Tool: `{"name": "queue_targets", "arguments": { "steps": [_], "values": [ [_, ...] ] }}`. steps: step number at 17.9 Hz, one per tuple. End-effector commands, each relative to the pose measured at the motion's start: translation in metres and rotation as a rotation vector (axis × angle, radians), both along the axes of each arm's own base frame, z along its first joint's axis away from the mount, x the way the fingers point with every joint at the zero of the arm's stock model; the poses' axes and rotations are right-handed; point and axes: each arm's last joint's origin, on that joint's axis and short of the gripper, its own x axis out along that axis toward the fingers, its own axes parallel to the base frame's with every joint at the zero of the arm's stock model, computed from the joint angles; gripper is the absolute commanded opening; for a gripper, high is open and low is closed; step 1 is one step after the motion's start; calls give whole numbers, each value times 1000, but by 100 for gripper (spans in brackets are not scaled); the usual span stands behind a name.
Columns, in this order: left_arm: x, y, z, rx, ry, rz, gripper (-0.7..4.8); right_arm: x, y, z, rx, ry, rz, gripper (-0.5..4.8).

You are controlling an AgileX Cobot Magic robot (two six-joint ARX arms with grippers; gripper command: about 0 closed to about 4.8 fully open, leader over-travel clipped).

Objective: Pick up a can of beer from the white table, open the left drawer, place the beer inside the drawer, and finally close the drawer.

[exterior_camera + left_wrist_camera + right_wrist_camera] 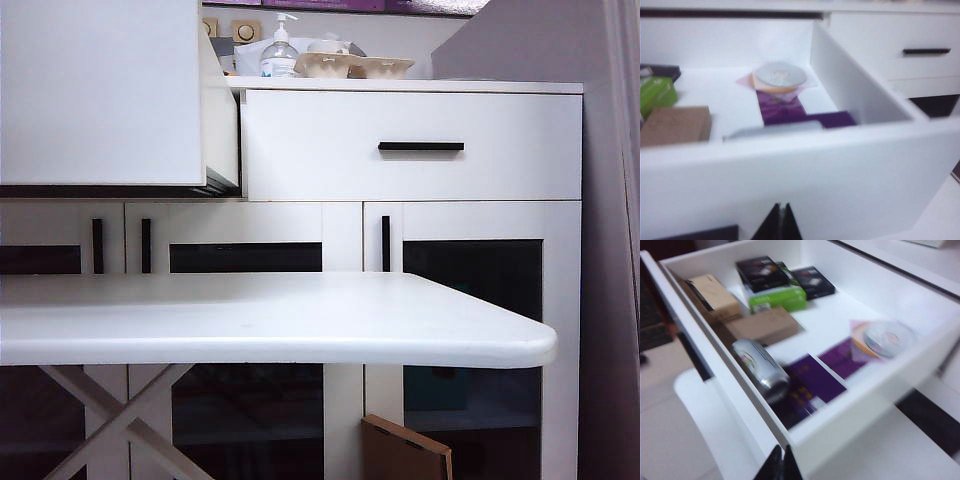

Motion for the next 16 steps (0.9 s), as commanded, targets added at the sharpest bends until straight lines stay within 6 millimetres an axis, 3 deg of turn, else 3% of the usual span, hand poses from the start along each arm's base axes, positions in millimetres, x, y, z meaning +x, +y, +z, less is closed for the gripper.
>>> {"name": "queue_targets", "arguments": {
  "steps": [1,4,7,11,16],
  "values": [
    [10,1,-15,1,-7,12,-5,1,17,-10,27,-15,58,-5],
    [25,2,-31,6,-26,59,-5,-8,28,-28,-11,44,107,-5],
    [33,3,-42,9,-35,85,-5,-21,25,-38,50,-8,129,-5],
    [35,5,-41,18,-73,138,-5,-36,6,-62,129,-3,112,-6],
    [59,5,-43,22,-44,133,-5,-50,0,-69,123,-8,139,-5]
  ]
}}
